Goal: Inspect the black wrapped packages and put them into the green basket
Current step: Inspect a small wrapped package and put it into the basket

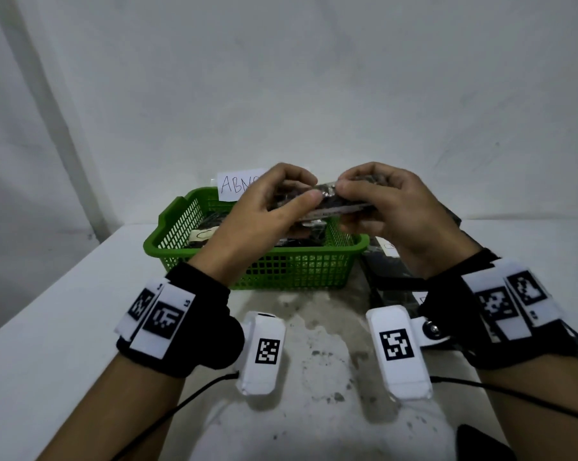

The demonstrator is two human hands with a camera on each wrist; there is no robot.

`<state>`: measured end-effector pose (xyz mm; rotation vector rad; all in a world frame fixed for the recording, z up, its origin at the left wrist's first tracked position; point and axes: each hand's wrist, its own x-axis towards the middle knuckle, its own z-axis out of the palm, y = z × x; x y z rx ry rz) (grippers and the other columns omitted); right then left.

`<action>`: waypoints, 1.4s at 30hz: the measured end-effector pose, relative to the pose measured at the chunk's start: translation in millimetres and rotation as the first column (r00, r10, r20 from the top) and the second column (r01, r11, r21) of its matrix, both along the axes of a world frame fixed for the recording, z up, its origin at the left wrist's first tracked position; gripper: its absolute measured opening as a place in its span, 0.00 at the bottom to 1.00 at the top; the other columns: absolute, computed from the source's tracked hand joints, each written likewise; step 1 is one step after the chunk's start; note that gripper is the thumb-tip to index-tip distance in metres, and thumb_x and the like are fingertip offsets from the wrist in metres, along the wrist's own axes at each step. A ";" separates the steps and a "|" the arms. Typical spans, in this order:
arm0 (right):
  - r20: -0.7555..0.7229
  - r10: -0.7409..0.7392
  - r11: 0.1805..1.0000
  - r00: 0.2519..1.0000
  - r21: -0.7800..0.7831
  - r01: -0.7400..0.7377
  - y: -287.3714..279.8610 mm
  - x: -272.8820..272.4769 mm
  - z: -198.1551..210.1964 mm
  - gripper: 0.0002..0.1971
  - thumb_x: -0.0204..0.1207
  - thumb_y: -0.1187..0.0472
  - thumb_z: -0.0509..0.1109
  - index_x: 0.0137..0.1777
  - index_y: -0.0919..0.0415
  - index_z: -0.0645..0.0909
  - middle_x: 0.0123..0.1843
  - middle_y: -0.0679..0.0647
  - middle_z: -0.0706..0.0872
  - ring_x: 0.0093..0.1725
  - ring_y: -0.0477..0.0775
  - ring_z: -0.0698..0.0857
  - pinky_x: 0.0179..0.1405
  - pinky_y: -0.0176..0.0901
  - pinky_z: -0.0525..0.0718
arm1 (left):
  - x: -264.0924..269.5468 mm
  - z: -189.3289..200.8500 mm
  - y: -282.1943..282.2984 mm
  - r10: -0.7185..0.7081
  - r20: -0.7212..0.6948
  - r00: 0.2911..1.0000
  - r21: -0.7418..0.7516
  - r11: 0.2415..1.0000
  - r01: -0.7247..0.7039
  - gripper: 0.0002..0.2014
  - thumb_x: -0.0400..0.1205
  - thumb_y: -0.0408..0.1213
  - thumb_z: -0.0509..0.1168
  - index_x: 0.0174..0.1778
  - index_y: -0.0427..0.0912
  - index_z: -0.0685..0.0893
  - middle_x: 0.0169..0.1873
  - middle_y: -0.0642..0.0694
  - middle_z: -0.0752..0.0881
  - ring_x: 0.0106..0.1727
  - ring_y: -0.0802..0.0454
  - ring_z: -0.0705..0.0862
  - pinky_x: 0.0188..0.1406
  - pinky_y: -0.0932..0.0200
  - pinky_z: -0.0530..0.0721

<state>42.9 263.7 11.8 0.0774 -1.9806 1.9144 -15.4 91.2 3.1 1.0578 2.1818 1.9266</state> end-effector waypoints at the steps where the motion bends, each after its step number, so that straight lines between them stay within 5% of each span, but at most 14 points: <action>1: -0.023 0.010 1.000 1.000 0.017 -0.009 1.0 -1.3 -1.5 0.03 0.78 0.67 0.74 0.46 0.59 0.85 0.41 0.55 0.89 0.37 0.50 0.89 0.34 0.42 0.89 | 0.8 0.3 0.6 -0.014 0.052 0.999 -0.028 0.999 0.015 0.10 0.86 0.38 0.66 0.62 0.42 0.80 0.56 0.45 0.86 0.46 0.51 0.91 0.47 0.55 0.91; 7: -0.124 -0.022 0.996 0.992 0.084 0.033 -1.8 -5.4 -8.0 0.11 0.73 0.77 0.75 0.40 0.60 0.84 0.38 0.55 0.88 0.38 0.52 0.90 0.40 0.43 0.92 | -3.6 -2.2 0.4 0.076 0.023 0.997 -0.036 0.997 -0.075 0.14 0.80 0.36 0.74 0.60 0.43 0.82 0.43 0.39 0.89 0.38 0.48 0.84 0.41 0.50 0.83; 11: -0.218 -0.048 0.975 0.975 0.200 0.093 -1.9 -4.9 -7.2 0.09 0.71 0.75 0.78 0.41 0.60 0.86 0.40 0.56 0.90 0.40 0.52 0.90 0.45 0.50 0.93 | -3.6 -0.5 -2.1 0.065 -0.007 0.998 -0.020 0.998 -0.065 0.17 0.80 0.34 0.73 0.64 0.42 0.80 0.46 0.44 0.89 0.43 0.46 0.89 0.44 0.48 0.86; 13: -0.243 -0.010 0.969 0.970 0.236 0.069 0.9 -3.0 -5.5 0.09 0.68 0.71 0.79 0.43 0.59 0.86 0.46 0.61 0.91 0.44 0.52 0.90 0.50 0.51 0.92 | -3.4 1.9 -3.7 0.040 0.017 0.999 -0.029 0.999 -0.040 0.17 0.83 0.37 0.70 0.67 0.43 0.79 0.52 0.44 0.89 0.49 0.48 0.91 0.47 0.55 0.90; 15: -0.272 0.024 0.956 0.962 0.287 0.058 2.4 -1.1 -4.7 0.10 0.64 0.69 0.79 0.41 0.55 0.84 0.55 0.58 0.90 0.52 0.51 0.90 0.56 0.49 0.89 | -2.7 4.5 -4.7 0.032 0.077 0.997 -0.036 0.999 -0.029 0.13 0.86 0.39 0.65 0.65 0.42 0.80 0.51 0.45 0.89 0.43 0.54 0.90 0.41 0.60 0.88; 18: -0.269 0.063 0.955 0.961 0.295 0.020 3.2 -1.1 -6.8 0.10 0.66 0.65 0.79 0.44 0.54 0.84 0.63 0.55 0.87 0.58 0.51 0.89 0.59 0.49 0.89 | -4.4 4.0 -6.6 0.057 0.040 0.998 -0.114 0.992 -0.052 0.08 0.86 0.37 0.66 0.59 0.42 0.84 0.44 0.47 0.88 0.38 0.52 0.85 0.41 0.54 0.84; 22: -0.254 0.008 0.972 0.967 0.230 0.052 4.6 -5.0 -8.4 0.14 0.73 0.68 0.76 0.57 0.58 0.81 0.56 0.57 0.92 0.56 0.61 0.91 0.60 0.64 0.89 | -6.5 2.3 -8.2 0.073 -0.008 0.997 -0.104 0.992 -0.073 0.10 0.82 0.37 0.72 0.58 0.42 0.86 0.44 0.49 0.89 0.42 0.54 0.88 0.52 0.51 0.89; 25: -0.278 -0.012 0.952 0.960 0.289 0.096 3.5 -6.1 -9.8 0.14 0.75 0.76 0.75 0.54 0.60 0.80 0.50 0.55 0.93 0.52 0.61 0.92 0.57 0.64 0.89 | -8.1 0.6 -5.6 0.101 -0.065 0.993 -0.124 0.986 -0.109 0.09 0.80 0.37 0.74 0.54 0.40 0.87 0.44 0.48 0.91 0.44 0.52 0.91 0.58 0.46 0.89; 30: -0.339 -0.043 0.945 0.940 0.291 0.148 4.2 -7.5 -9.9 0.11 0.74 0.71 0.74 0.51 0.57 0.80 0.51 0.56 0.91 0.55 0.55 0.90 0.61 0.60 0.88 | -6.4 0.1 -3.4 0.099 -0.073 0.992 -0.056 0.993 -0.103 0.06 0.82 0.37 0.71 0.54 0.43 0.87 0.39 0.51 0.90 0.39 0.55 0.90 0.41 0.54 0.89; 34: -0.273 -0.098 0.967 0.957 0.202 0.157 12.1 -9.5 -9.7 0.08 0.78 0.64 0.75 0.52 0.53 0.82 0.52 0.53 0.89 0.51 0.55 0.90 0.49 0.54 0.91 | -8.4 5.8 -8.3 -0.079 0.139 0.987 0.155 0.986 0.057 0.10 0.85 0.33 0.64 0.59 0.41 0.86 0.47 0.46 0.90 0.45 0.52 0.89 0.37 0.60 0.87; 37: -0.194 -0.127 0.975 0.973 0.158 0.159 13.5 -8.6 -11.0 0.05 0.82 0.64 0.73 0.51 0.54 0.82 0.48 0.51 0.86 0.43 0.50 0.89 0.42 0.48 0.92 | -6.5 7.5 -10.6 -0.184 0.104 0.977 0.247 0.957 0.153 0.18 0.79 0.34 0.67 0.66 0.41 0.82 0.55 0.43 0.89 0.49 0.50 0.90 0.45 0.59 0.88; 42: -0.067 -0.146 0.960 0.987 0.232 0.158 8.8 -11.1 -14.2 0.06 0.82 0.53 0.72 0.57 0.43 0.85 0.60 0.48 0.89 0.57 0.53 0.90 0.57 0.56 0.90 | 8.7 7.7 -2.2 -0.106 -0.079 0.991 0.115 0.987 0.115 0.23 0.75 0.36 0.74 0.67 0.46 0.79 0.61 0.40 0.84 0.47 0.46 0.92 0.52 0.54 0.89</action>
